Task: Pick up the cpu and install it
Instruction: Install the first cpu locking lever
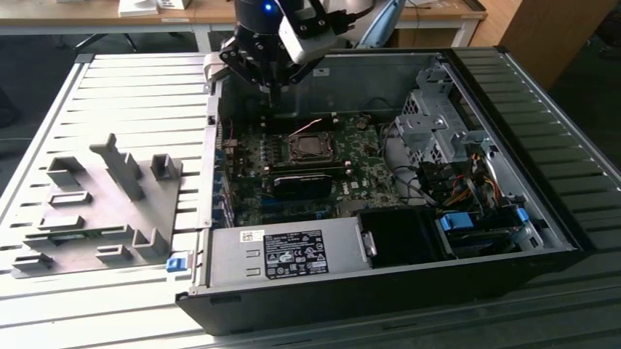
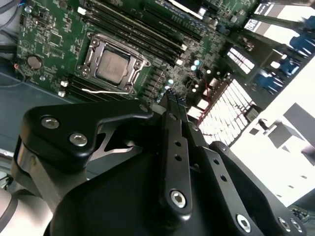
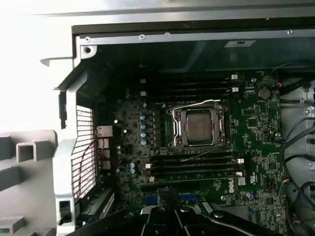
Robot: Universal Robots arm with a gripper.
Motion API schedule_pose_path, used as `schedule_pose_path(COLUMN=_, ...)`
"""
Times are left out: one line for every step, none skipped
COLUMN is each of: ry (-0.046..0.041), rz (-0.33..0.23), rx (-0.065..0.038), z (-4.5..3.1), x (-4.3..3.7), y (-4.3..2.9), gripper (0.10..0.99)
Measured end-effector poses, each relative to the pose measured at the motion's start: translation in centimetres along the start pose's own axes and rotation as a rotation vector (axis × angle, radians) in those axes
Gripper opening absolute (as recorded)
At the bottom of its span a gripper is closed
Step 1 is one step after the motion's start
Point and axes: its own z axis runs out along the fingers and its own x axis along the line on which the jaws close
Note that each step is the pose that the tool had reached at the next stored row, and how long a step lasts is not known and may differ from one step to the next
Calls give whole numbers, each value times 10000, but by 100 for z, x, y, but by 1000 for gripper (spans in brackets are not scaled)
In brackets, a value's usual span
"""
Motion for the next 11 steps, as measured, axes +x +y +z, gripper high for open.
schedule_pose_path(ry=7, rz=-1, rx=0, z=11, x=-14, y=1, gripper=106)
schedule_pose_path(ry=12, rz=-1, rx=0, z=22, x=-25, y=2, gripper=106)
schedule_pose_path(ry=15, rz=-1, rx=1, z=28, x=-33, y=4, gripper=106)
schedule_pose_path(ry=16, rz=0, rx=3, z=33, x=-36, y=8, gripper=106)
schedule_pose_path(ry=17, rz=0, rx=3, z=40, x=-41, y=13, gripper=106)
schedule_pose_path(ry=17, rz=1, rx=2, z=47, x=-45, y=20, gripper=106)
schedule_pose_path(ry=18, rz=0, rx=2, z=57, x=-48, y=25, gripper=106)
schedule_pose_path(ry=18, rz=1, rx=2, z=66, x=-51, y=31, gripper=106)
schedule_pose_path(ry=18, rz=0, rx=1, z=77, x=-55, y=38, gripper=106)
schedule_pose_path(ry=20, rz=-1, rx=2, z=87, x=-59, y=44, gripper=106)
schedule_pose_path(ry=22, rz=0, rx=3, z=99, x=-66, y=52, gripper=106)
